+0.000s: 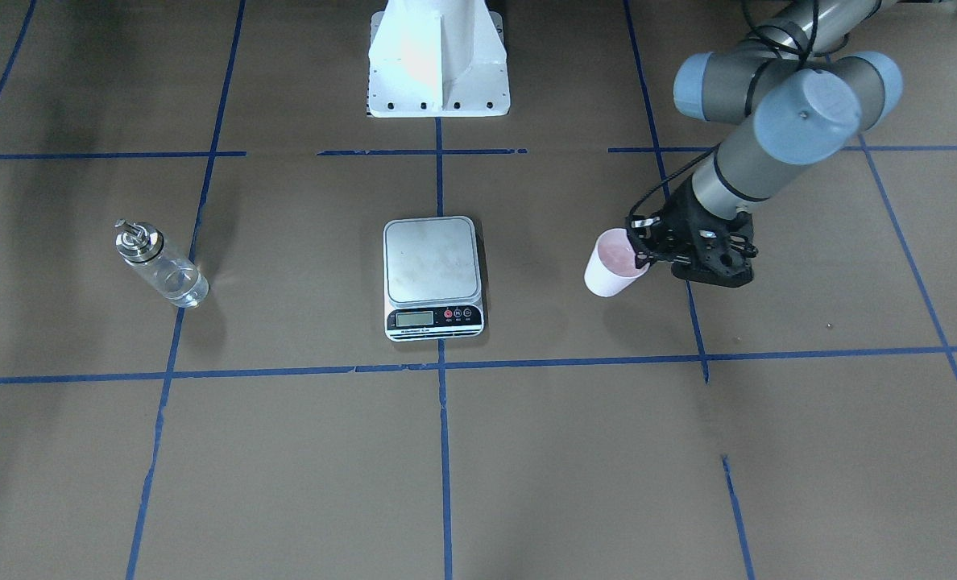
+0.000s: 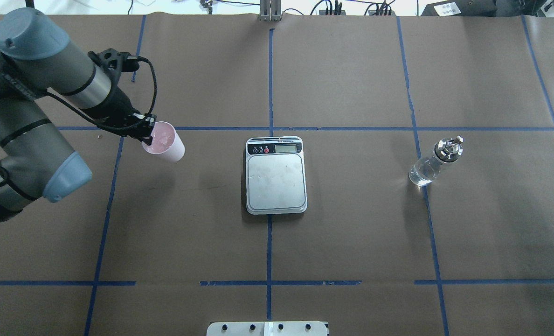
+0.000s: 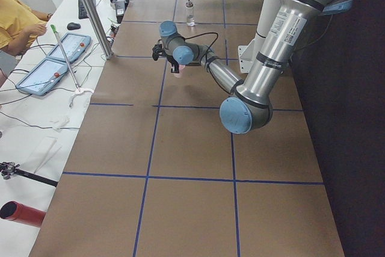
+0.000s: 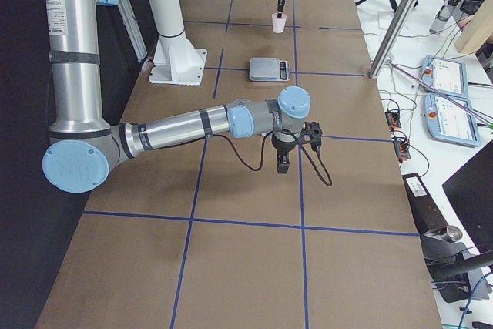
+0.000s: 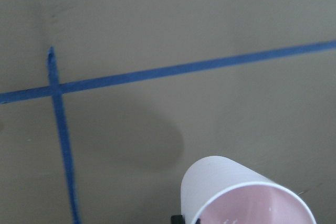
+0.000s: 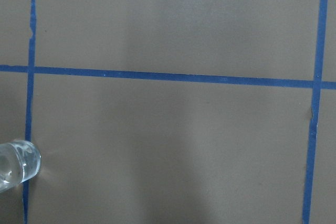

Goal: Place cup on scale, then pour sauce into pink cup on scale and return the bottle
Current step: 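Lift the pink cup with the left gripper and carry it onto the scale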

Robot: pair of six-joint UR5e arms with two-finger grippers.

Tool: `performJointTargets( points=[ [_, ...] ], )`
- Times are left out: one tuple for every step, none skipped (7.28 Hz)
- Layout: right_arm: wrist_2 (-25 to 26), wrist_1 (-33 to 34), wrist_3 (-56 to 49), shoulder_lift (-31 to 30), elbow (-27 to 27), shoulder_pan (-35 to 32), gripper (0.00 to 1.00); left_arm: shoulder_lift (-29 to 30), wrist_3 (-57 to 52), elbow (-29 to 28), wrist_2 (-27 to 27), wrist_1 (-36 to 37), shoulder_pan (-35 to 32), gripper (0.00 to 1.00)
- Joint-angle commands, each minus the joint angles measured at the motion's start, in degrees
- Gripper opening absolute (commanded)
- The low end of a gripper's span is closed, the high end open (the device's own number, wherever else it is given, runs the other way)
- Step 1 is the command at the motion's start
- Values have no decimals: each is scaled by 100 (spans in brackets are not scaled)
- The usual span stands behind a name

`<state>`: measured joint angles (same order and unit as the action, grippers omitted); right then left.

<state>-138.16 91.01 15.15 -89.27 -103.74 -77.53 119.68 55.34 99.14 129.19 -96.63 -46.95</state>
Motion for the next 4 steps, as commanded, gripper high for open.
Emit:
performJointTargets(
  points=[
    [0,-336,49,15,11,79,100,1106,974,-157,-428,312,631,0],
    [-9,-599,162,7,3,106,100,1623,1039,-585,-447,338,774,0],
    [-18,-837,224,-2,3,176,100,1994,1275,-1068,-621,329,941,0],
    [-26,-1083,251,-2,3,316,100,2067,1294,-1255,-892,329,1186,0]
  ],
)
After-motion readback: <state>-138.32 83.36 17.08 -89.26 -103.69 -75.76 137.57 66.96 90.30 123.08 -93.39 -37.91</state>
